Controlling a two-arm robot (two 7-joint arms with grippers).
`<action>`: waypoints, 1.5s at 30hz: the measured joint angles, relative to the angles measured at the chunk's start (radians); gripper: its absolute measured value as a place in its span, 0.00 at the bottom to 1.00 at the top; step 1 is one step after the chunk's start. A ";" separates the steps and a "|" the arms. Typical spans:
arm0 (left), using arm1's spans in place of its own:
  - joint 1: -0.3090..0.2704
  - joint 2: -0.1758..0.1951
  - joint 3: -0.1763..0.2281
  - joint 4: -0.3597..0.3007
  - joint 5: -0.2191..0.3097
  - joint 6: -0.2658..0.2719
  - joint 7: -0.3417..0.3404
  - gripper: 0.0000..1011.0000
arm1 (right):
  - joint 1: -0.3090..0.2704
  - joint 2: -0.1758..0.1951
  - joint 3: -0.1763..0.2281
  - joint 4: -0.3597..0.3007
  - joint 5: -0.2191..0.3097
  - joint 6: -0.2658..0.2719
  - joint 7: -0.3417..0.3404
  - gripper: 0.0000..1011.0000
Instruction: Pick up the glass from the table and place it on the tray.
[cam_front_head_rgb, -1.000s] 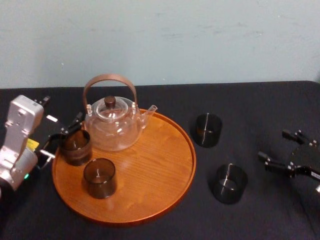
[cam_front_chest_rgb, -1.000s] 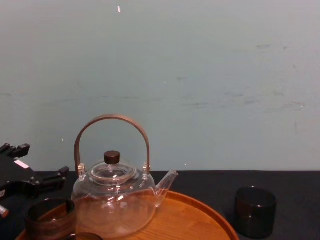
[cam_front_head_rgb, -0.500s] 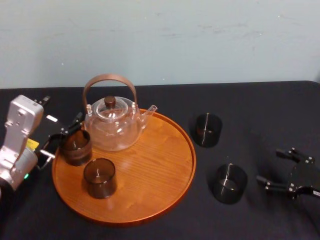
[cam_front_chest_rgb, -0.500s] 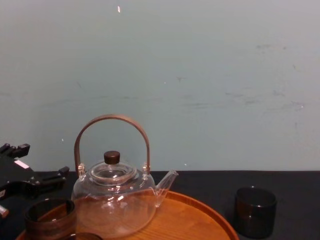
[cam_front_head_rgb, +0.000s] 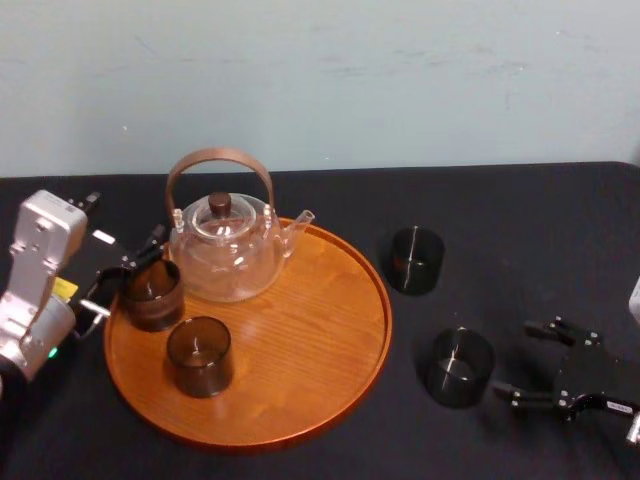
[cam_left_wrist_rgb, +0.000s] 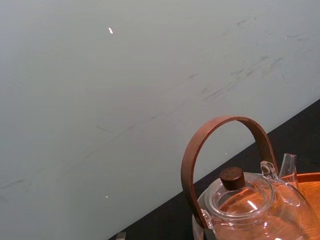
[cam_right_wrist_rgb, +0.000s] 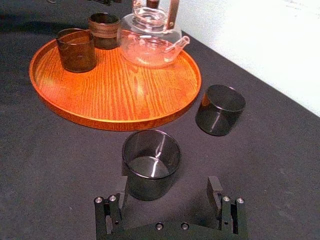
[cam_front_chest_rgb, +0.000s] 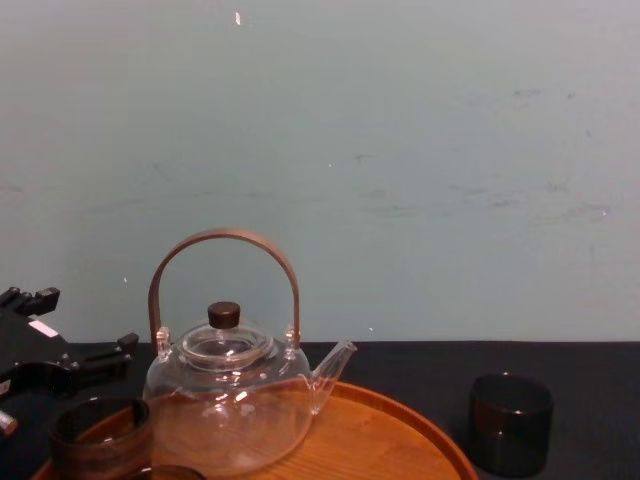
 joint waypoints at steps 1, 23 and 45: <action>0.000 0.000 0.000 0.000 0.000 0.000 0.000 0.99 | 0.002 -0.001 -0.002 0.000 -0.001 0.001 0.002 0.99; 0.000 0.000 0.000 0.000 0.000 0.000 0.000 0.99 | 0.095 -0.042 -0.090 0.050 -0.003 0.051 0.042 0.99; 0.000 0.000 0.000 0.000 0.000 0.000 0.000 0.99 | 0.176 -0.074 -0.157 0.099 0.007 0.089 0.046 0.99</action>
